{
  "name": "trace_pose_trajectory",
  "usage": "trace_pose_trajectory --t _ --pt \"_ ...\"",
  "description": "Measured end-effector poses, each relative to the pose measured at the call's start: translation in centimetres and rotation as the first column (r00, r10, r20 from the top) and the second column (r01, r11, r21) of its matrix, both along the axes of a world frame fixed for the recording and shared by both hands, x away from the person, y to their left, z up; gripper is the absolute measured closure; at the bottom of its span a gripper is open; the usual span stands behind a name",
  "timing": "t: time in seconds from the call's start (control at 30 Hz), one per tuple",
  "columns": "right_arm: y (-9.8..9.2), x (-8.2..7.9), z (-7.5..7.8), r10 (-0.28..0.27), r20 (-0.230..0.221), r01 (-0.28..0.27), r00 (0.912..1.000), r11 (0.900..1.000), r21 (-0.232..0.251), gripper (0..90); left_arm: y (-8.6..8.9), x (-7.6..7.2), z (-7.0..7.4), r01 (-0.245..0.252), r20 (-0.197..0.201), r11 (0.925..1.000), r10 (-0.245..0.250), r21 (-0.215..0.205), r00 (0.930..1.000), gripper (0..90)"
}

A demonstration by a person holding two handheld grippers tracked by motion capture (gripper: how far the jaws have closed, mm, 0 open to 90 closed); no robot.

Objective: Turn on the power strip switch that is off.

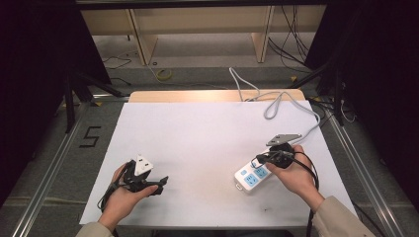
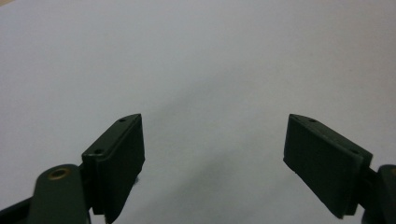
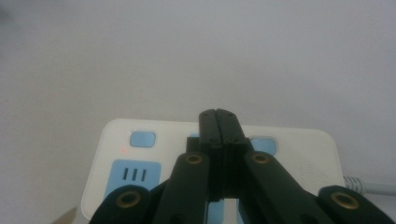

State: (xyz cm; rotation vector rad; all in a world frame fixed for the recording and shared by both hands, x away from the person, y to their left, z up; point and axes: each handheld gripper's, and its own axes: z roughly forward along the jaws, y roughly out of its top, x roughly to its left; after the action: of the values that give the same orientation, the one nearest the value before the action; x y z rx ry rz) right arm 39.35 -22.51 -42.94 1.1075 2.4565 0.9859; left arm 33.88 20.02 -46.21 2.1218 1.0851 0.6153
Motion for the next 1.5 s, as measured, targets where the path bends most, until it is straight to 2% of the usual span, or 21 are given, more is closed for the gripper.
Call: trace_pose_trajectory --t 0.3,0.63,1.5 --pt "0.6 0.5 -0.1 0.003 -0.025 -0.003 0.9997 1.0 -0.012 90.0 0.0 0.0 0.0 0.001 0.0 1.0 -0.001 -0.001 1.0 20.2" --pt "1.2 1.0 -0.5 0.005 -0.079 -0.008 0.9969 0.999 -0.036 90.0 0.0 0.0 0.0 0.002 -0.001 1.0 -0.002 0.001 1.0 20.3" --pt "2.4 2.1 -1.1 0.006 -0.144 -0.021 0.9896 0.994 -0.105 90.0 0.0 0.0 0.0 0.004 -0.001 1.0 -0.004 0.002 1.0 20.3"
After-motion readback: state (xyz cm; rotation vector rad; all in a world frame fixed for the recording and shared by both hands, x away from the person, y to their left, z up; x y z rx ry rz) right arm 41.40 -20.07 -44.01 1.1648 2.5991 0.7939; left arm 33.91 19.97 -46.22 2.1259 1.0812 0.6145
